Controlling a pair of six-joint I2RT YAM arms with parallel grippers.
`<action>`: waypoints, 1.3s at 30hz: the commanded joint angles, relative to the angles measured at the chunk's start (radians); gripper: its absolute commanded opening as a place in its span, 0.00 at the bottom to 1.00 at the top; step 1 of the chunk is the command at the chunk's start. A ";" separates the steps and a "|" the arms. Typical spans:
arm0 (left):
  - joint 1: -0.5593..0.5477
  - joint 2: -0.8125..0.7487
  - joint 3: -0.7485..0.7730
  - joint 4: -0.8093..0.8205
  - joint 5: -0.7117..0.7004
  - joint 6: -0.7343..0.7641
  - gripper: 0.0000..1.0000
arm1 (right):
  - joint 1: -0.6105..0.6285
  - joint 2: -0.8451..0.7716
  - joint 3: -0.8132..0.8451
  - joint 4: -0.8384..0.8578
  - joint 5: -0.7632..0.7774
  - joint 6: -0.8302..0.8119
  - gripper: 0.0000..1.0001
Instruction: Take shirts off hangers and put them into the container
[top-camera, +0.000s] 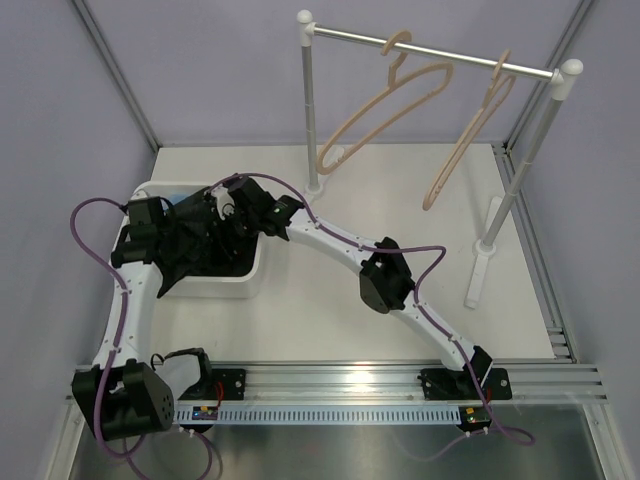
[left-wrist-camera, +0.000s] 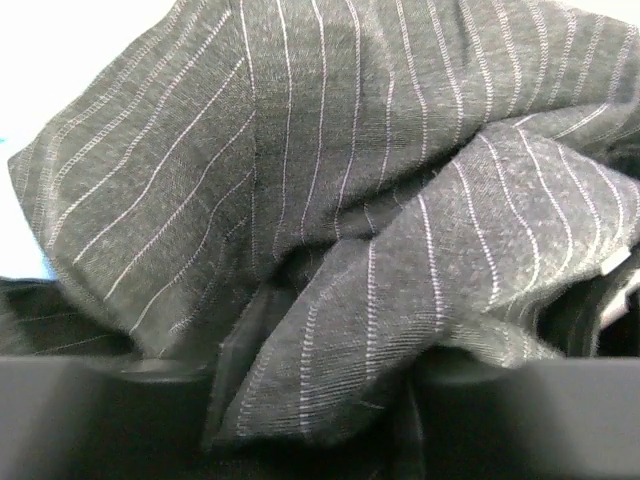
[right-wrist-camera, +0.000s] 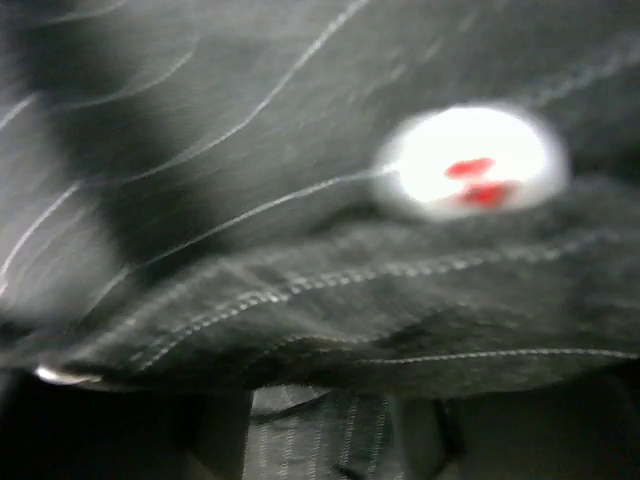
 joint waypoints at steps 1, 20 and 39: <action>0.005 0.075 0.030 0.029 0.030 0.019 0.10 | 0.010 -0.122 0.018 -0.067 0.063 -0.028 0.66; 0.004 0.515 0.152 -0.023 -0.095 0.069 0.00 | 0.119 -0.774 -0.085 -0.237 0.402 -0.031 0.99; -0.033 0.070 0.339 -0.201 -0.178 0.034 0.99 | 0.174 -1.251 -0.681 -0.191 0.726 0.004 0.99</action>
